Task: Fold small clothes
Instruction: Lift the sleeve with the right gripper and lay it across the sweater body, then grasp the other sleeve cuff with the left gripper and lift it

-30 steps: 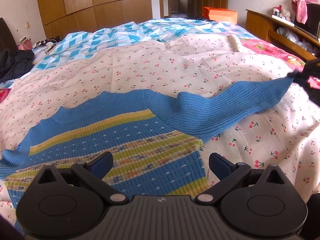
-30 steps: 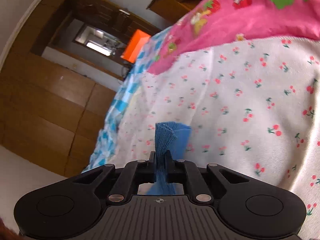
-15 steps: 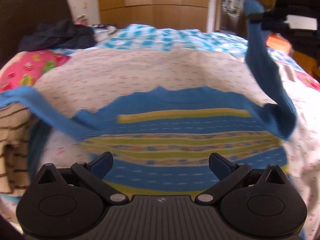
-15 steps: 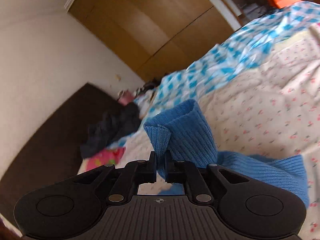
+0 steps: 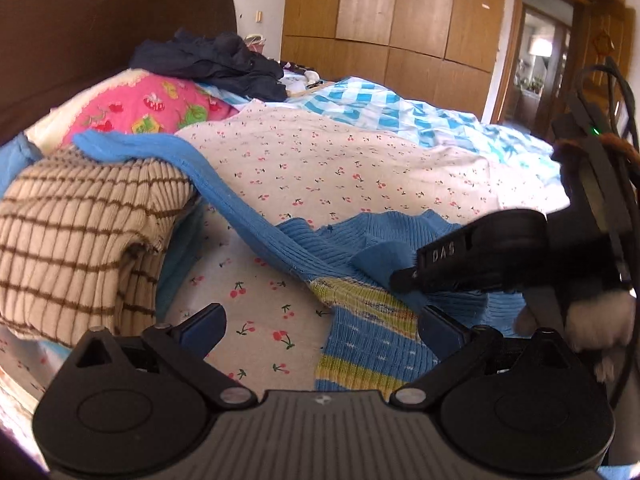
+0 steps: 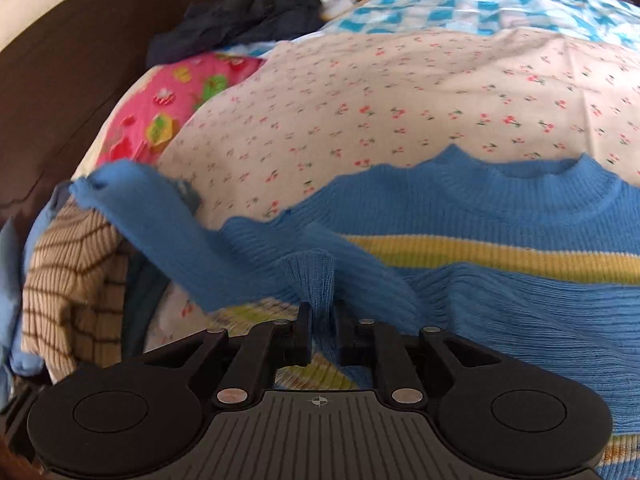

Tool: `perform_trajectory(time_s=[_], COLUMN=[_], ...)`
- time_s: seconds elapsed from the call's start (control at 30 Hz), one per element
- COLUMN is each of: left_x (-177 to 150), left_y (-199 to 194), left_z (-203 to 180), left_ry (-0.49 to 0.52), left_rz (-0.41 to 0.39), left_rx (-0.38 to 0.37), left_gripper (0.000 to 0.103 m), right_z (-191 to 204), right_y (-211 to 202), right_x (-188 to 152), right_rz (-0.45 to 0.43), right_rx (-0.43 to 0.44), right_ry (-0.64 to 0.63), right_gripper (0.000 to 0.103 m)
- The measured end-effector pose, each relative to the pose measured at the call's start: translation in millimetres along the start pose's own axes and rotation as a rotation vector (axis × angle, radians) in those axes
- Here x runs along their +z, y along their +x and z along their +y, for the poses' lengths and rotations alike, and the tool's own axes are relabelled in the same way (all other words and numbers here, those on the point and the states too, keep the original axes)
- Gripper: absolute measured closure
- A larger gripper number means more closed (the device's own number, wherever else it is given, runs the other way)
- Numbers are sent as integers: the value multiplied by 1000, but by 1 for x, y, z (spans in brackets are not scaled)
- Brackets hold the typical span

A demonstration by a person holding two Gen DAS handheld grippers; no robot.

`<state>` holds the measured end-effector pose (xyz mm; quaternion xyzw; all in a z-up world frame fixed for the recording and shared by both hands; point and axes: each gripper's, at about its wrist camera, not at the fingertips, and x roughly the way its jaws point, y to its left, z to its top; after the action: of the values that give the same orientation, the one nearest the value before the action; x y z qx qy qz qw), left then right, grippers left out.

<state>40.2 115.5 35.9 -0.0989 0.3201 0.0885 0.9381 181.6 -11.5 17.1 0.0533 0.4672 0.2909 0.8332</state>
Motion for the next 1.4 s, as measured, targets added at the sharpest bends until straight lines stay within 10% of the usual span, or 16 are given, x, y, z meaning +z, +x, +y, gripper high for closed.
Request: perform_trajectory(time_s=[0.23, 0.6, 0.83, 1.13, 1.4], left_x=[0, -2, -4, -3, -2], left_y=[0, 4, 9, 7, 8], left_z=[20, 10, 1, 5, 11], left_ry=[-116, -76, -29, -47, -78], left_rz=[2, 10, 27, 21, 18], left_rx=[-23, -16, 4, 9, 3], left_gripper=[0, 0, 0, 0, 0], right_z=[-13, -107, -124, -28, 12], right_y=[-29, -44, -54, -15, 37], right_x=[7, -5, -8, 13, 24], right_rz=[-72, -38, -80, -63, 61], right_rx=[41, -564, -661, -282, -156], right_ry=[42, 50, 62, -239, -347], right_gripper=[72, 72, 74, 67, 62])
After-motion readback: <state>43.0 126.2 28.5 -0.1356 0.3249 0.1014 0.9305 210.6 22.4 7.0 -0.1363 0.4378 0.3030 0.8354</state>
